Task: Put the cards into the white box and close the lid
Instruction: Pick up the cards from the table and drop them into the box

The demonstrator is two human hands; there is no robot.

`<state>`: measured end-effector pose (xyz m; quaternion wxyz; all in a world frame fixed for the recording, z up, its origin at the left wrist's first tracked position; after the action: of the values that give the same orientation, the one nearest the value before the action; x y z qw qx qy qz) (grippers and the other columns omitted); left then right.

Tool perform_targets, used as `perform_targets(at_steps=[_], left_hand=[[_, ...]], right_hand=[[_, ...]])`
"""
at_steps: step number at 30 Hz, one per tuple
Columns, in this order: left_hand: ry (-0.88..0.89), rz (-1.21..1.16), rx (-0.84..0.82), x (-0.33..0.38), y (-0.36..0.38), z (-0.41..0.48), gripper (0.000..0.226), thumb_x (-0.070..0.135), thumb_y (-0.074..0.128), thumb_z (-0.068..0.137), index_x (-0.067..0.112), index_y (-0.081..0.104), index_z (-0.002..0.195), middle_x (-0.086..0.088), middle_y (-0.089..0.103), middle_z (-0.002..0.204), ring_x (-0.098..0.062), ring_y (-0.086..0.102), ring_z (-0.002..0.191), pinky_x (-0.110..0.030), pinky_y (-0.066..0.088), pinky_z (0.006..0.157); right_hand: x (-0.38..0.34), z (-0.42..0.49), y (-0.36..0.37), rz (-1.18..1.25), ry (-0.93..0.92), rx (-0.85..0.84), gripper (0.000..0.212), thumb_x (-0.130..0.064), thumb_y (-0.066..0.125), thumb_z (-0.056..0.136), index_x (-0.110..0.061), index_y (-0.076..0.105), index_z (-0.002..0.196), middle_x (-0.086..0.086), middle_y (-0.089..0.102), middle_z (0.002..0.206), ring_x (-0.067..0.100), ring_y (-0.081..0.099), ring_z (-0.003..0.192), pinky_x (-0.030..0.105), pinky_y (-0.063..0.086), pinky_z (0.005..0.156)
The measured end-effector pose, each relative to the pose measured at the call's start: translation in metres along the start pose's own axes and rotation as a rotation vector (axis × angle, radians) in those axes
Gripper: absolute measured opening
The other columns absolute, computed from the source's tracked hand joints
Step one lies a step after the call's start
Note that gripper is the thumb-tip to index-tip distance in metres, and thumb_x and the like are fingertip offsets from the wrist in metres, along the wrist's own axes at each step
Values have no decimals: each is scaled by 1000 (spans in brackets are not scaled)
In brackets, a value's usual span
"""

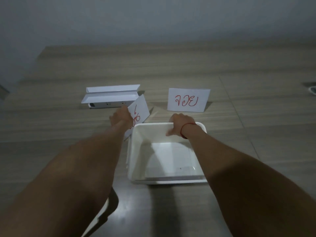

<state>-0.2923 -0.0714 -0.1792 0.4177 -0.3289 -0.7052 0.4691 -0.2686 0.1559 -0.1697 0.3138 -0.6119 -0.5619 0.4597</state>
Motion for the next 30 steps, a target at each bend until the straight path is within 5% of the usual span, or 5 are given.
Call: perform_targets(at_steps=[8,13,18,23,30], left_hand=[[270,117,192,31,-39,-18,27,6,51,86,7,53,113,-15,67,113,-36,62,106,-41,43,91],[430,48,464,55,-94,-59,28,19,36,100,4,56,111,-18,64,109,-36,59,103,-46,38,93],[542,-3,570,82,-127,-111,35,33,36,99,4,56,104,-16,64,101,-34,60,94,-40,38,91],[630,73,567,95,-107,-159,42,44,41,96,6,59,100,-14,68,90,-31,64,82,-39,40,85],[703,127,317,78,-18,-200,44,51,37,94,13,57,101,-7,68,94,-25,63,86,-35,40,89]], right_hand=[[6,-10,-7,38,-4,60,44,-27,73,79,-20,58,120,1,60,129,22,52,124,37,30,105],[42,-41,-21,28,100,167,55,-19,65,84,-20,44,135,5,48,139,27,44,130,40,36,105],[65,-76,-14,216,215,98,59,-5,57,86,-9,34,139,16,41,143,35,43,131,43,40,105],[74,-104,-3,302,244,61,65,-2,47,91,-6,18,149,21,38,146,36,42,134,42,38,107],[84,-118,-4,302,291,137,40,-1,44,93,-1,45,133,20,48,140,35,50,127,38,43,100]])
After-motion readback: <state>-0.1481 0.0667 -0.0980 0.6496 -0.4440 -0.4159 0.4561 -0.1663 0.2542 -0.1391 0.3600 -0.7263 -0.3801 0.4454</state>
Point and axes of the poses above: each hand's wrist, its own z-axis towards the middle knuckle, its own y-axis out of the palm, x = y × z, the point moved 9 cm from there along z, towards the middle knuckle
